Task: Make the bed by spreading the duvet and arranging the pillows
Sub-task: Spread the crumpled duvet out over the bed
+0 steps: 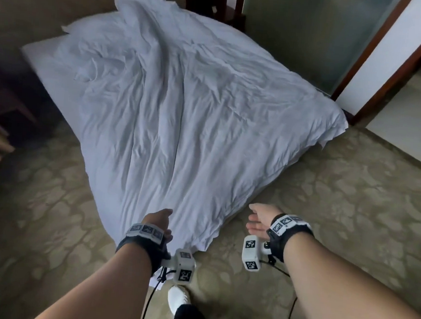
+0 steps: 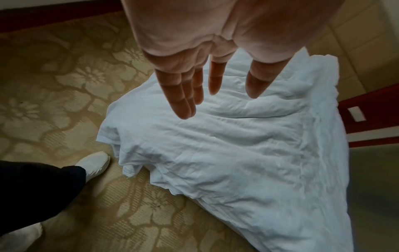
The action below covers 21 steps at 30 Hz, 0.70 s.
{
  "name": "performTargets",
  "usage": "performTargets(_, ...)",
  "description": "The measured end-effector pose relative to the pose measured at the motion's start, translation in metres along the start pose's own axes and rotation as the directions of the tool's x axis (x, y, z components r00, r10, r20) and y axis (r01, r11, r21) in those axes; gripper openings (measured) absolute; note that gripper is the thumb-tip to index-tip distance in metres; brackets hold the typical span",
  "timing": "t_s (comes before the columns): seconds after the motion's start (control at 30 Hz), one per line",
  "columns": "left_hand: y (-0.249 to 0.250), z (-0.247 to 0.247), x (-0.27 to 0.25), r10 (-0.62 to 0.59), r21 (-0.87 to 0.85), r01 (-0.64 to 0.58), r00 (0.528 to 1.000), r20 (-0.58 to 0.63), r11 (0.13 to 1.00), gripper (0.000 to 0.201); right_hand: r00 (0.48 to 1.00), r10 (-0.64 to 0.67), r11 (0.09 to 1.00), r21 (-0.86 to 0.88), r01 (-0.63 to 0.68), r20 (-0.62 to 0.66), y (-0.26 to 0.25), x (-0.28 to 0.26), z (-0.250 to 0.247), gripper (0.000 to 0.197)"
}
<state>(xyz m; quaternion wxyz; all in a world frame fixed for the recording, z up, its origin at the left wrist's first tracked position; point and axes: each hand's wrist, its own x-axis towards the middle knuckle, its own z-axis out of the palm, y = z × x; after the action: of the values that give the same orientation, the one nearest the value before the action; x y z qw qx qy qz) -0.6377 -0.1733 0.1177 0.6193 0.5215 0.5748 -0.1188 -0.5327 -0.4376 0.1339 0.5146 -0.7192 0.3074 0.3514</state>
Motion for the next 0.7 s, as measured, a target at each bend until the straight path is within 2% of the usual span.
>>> performTargets(0.13,0.007,0.023,0.041,-0.117,-0.068,0.12,0.992,0.053,0.99,0.034,0.999,0.033,0.999,-0.041,-0.033,0.002,-0.023,0.04,0.002,0.035)
performTargets(0.27,0.014,0.069,0.067,-0.212,-0.154,0.238,0.962,0.172,0.959,0.048,0.997,0.077,0.997,-0.032,-0.077,-0.019,-0.048,0.086,-0.011,0.036)
performTargets(0.33,0.013,0.088,0.073,-0.252,-0.144,0.281,0.949,0.189,0.949,0.055,0.995,0.102,0.994,-0.036,-0.102,-0.015,-0.056,0.108,-0.019,0.044)
performTargets(0.37,0.011,0.096,0.078,-0.275,-0.148,0.303,0.944,0.185,0.941,0.059,0.994,0.111,0.993,-0.042,-0.112,-0.011,-0.058,0.122,-0.024,0.05)
performTargets(0.47,-0.004,0.123,0.092,-0.356,-0.194,0.364,0.931,0.074,0.911,0.06,0.988,0.157,0.982,-0.104,-0.156,0.002,-0.065,0.167,-0.04,0.072)
performTargets(0.57,-0.027,0.161,0.102,-0.356,-0.248,0.353,0.934,0.037,0.902,0.06,0.976,0.217,0.967,-0.143,-0.212,0.021,-0.068,0.223,-0.056,0.092)
performTargets(0.63,-0.037,0.185,0.115,-0.379,-0.391,0.368,0.924,0.05,0.844,0.075,0.97,0.241,0.965,-0.113,-0.235,0.038,-0.07,0.264,-0.064,0.103)
performTargets(0.7,-0.055,0.205,0.147,-0.373,-0.604,0.355,0.922,0.101,0.714,0.097,0.967,0.252,0.965,-0.094,-0.246,0.049,-0.072,0.315,-0.071,0.119)
